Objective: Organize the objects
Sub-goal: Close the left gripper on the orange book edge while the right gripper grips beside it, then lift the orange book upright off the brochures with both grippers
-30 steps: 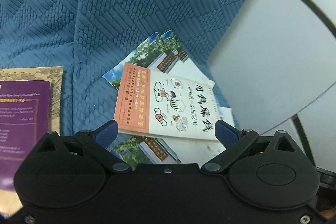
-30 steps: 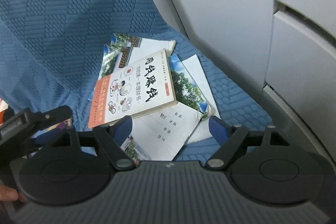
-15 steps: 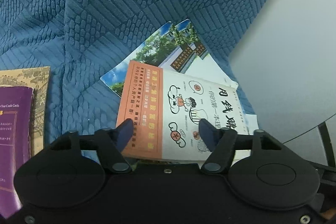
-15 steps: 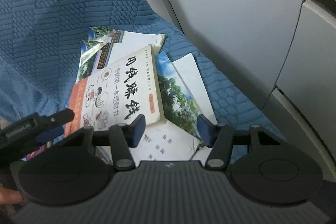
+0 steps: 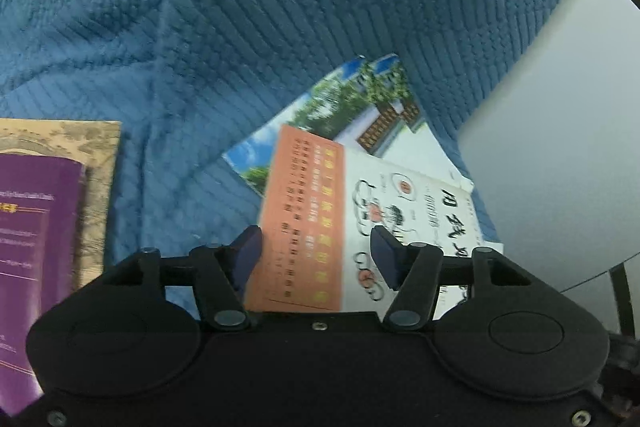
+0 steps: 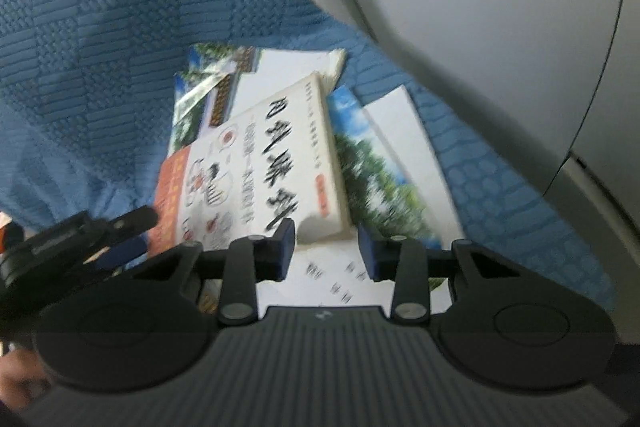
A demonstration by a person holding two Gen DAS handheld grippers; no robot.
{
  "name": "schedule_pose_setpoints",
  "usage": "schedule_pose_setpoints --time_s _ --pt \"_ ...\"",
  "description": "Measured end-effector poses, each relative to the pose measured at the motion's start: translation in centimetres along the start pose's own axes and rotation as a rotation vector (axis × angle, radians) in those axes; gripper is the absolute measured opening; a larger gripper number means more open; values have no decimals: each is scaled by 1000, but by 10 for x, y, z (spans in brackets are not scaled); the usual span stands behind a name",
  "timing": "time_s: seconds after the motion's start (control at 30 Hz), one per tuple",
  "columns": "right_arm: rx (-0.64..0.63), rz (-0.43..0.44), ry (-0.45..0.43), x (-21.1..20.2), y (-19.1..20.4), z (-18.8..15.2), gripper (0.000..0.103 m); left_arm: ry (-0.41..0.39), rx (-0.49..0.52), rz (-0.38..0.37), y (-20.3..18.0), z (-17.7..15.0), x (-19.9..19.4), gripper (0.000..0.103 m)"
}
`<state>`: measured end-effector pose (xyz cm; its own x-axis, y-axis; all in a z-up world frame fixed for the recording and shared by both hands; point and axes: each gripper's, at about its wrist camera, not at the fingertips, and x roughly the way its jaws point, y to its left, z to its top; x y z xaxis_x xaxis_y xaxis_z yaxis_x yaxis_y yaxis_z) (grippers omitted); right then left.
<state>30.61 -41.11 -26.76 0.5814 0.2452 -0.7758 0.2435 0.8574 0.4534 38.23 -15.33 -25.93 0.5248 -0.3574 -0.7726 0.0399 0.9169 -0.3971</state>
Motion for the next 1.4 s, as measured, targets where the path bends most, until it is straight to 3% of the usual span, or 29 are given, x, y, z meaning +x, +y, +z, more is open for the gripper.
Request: schedule_pose_setpoints --time_s 0.13,0.23,0.43,0.67,0.8,1.4 --pt "-22 -27 -28 6 -2 7 39 -1 -11 42 7 -1 3 57" --pt "-45 -42 -53 11 -1 12 39 22 -12 21 10 -1 8 57" --pt "-24 51 0 27 0 24 40 46 -13 2 7 0 14 59" --pt "-31 57 7 13 9 18 40 58 -28 -47 17 5 -3 59" --pt "-48 74 34 -2 17 3 41 43 23 -17 19 -1 -20 59" --pt "-53 30 177 -85 40 -133 41 68 29 -98 57 -54 -94 59"
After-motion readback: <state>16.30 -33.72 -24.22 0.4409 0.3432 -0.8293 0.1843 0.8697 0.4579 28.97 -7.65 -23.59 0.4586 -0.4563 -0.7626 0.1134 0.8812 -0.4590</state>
